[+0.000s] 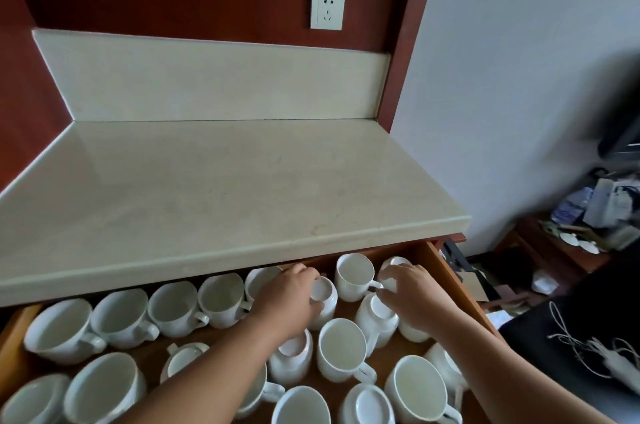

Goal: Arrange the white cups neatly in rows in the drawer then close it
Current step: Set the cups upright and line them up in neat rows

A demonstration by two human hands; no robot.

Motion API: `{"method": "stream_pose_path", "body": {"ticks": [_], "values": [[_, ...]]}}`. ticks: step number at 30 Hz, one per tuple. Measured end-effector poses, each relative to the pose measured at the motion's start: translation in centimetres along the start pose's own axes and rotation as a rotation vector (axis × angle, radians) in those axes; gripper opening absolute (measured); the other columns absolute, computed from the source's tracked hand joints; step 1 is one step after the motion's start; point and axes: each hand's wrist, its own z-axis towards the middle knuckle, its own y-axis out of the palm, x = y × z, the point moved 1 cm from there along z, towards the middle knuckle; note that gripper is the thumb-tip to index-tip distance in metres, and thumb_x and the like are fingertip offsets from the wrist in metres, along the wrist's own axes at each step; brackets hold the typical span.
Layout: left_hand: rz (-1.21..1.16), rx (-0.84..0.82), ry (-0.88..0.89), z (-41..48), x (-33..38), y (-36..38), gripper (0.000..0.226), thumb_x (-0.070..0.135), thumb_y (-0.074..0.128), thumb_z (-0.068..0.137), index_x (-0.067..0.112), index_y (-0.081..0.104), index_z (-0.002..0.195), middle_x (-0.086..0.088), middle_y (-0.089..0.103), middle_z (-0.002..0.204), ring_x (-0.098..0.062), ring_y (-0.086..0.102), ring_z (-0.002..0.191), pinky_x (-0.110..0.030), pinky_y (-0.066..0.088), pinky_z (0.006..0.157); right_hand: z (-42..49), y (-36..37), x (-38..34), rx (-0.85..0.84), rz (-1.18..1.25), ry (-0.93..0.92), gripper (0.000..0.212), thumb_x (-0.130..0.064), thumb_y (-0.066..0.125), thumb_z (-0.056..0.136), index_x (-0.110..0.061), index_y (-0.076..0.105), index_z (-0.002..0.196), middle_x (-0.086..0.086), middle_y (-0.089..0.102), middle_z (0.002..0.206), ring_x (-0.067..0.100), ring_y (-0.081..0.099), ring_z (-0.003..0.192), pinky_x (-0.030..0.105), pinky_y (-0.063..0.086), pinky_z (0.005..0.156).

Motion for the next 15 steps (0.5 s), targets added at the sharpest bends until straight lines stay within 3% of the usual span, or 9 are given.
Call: {"method": "stream_pose_path", "body": {"ticks": [4,7,12,15], "values": [[0.092,-0.112,-0.199,1.8,2.7,1.1,0.057,0.049,0.071,0.081,0.020,0.054,0.127,-0.004,0.053,0.134,-0.028,0.055,0.125,-0.037,0.047,0.099,1.7,0.0,0.8,-0.035,0.035,-0.069,0.041,-0.041,0.059,0.091,-0.029,0.063,0.130,-0.007,0.062,0.127,0.019,0.049,0.125,0.036,0.041,0.101],[0.153,-0.164,-0.341,2.5,4.5,1.6,0.062,0.050,0.071,0.078,0.019,0.051,0.128,-0.004,0.059,0.133,-0.028,0.057,0.125,-0.036,0.047,0.095,3.0,0.3,1.1,-0.102,0.081,-0.147,0.042,-0.040,0.059,0.091,-0.028,0.064,0.131,-0.006,0.064,0.129,0.016,0.053,0.125,0.032,0.043,0.101],[0.128,-0.050,-0.483,2.8,6.1,1.6,0.037,0.047,0.066,0.077,0.024,0.054,0.102,-0.001,0.070,0.111,-0.026,0.067,0.106,-0.032,0.052,0.081,4.9,0.6,1.7,-0.210,0.167,-0.231,0.032,-0.038,0.059,0.093,-0.030,0.066,0.124,-0.009,0.068,0.116,0.011,0.061,0.097,0.018,0.043,0.070],[0.044,0.036,-0.572,2.1,6.7,0.8,0.047,0.053,0.076,0.077,0.023,0.056,0.106,0.001,0.069,0.106,-0.021,0.066,0.097,-0.032,0.049,0.077,5.7,0.8,1.9,-0.225,0.187,-0.267,0.024,-0.037,0.059,0.091,-0.032,0.069,0.113,-0.014,0.063,0.095,0.007,0.055,0.082,0.015,0.036,0.057]]}}
